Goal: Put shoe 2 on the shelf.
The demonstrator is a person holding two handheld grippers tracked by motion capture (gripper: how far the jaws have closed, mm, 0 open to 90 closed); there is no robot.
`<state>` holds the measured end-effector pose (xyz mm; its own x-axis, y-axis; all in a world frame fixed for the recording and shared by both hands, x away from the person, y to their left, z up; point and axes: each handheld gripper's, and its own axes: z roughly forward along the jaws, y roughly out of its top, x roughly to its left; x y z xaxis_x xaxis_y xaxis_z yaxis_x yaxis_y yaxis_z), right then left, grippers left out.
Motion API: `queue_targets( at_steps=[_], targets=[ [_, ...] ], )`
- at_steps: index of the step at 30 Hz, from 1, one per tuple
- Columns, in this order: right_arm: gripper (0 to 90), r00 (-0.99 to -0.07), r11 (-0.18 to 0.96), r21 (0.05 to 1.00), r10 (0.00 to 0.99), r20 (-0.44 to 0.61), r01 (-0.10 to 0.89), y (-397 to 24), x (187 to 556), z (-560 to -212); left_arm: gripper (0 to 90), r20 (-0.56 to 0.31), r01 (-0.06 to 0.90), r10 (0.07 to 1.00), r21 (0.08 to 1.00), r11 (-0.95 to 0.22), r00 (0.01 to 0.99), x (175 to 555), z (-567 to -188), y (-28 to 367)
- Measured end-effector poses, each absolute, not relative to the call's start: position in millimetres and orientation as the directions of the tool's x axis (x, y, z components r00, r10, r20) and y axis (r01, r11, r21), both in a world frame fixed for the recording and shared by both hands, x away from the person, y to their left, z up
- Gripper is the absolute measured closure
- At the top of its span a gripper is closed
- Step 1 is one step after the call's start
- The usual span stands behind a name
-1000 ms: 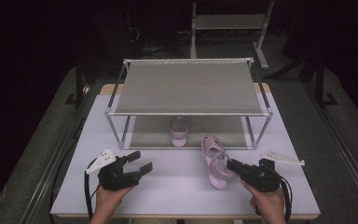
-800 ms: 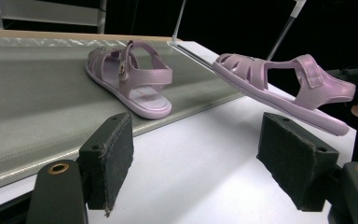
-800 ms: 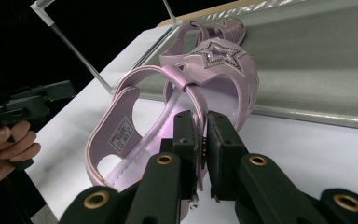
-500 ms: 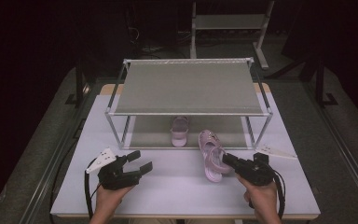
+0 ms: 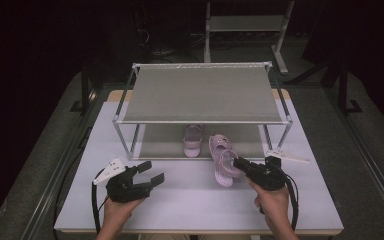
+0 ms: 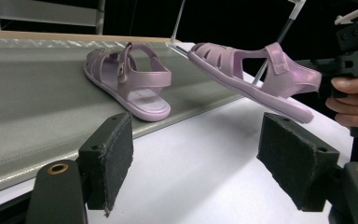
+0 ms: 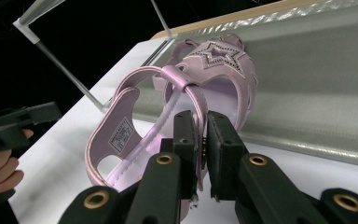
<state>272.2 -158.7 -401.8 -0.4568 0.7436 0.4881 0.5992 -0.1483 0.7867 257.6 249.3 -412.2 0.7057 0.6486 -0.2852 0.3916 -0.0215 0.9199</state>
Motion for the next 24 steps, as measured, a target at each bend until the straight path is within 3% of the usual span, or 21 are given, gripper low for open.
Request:
queue_targets(
  at_steps=[24],
  targets=[
    [82.2,-0.429,-0.188,0.795,0.758,0.491,0.577,-137,301,-411,26.2,-0.282,0.387,0.642,0.922,-0.025,0.713,259,-411,249]
  ],
)
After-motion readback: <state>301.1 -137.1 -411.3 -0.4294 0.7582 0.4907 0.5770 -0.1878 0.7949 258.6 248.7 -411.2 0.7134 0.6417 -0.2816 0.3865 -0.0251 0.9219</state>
